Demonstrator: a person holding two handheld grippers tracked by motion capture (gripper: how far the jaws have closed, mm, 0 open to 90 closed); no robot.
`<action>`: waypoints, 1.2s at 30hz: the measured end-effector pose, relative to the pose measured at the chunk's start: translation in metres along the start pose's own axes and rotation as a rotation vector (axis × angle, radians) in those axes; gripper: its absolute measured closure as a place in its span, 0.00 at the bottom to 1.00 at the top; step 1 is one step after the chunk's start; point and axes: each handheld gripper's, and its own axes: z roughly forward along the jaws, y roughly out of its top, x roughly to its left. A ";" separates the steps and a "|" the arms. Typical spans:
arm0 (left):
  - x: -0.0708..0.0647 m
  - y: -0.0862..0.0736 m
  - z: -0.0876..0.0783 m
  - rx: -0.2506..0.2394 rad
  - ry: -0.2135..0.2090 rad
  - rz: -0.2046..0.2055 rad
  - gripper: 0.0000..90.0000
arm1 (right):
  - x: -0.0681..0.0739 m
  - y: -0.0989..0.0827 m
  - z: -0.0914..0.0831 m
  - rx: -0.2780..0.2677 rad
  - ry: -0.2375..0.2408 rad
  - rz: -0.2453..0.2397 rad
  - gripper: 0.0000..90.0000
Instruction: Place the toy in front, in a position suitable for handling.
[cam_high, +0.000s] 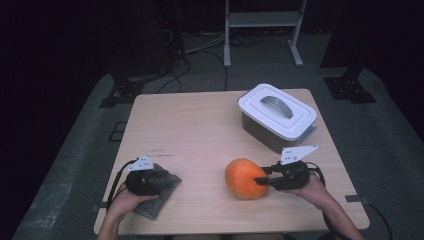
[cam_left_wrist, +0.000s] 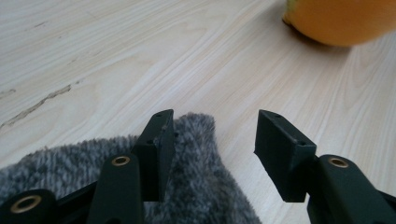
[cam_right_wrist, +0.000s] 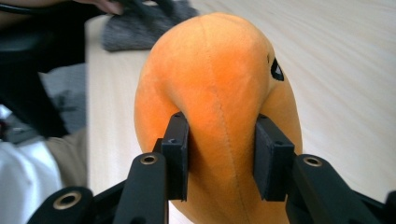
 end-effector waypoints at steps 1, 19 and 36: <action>-0.001 0.001 0.000 -0.002 -0.001 0.001 0.50 | -0.002 0.001 -0.004 0.010 -0.024 0.001 0.68; -0.012 0.004 0.003 -0.009 0.000 0.024 0.43 | 0.035 0.023 0.028 0.044 -0.014 -0.026 0.52; -0.013 0.004 0.007 -0.002 -0.003 0.013 0.38 | 0.040 0.026 0.012 0.051 -0.002 -0.064 0.52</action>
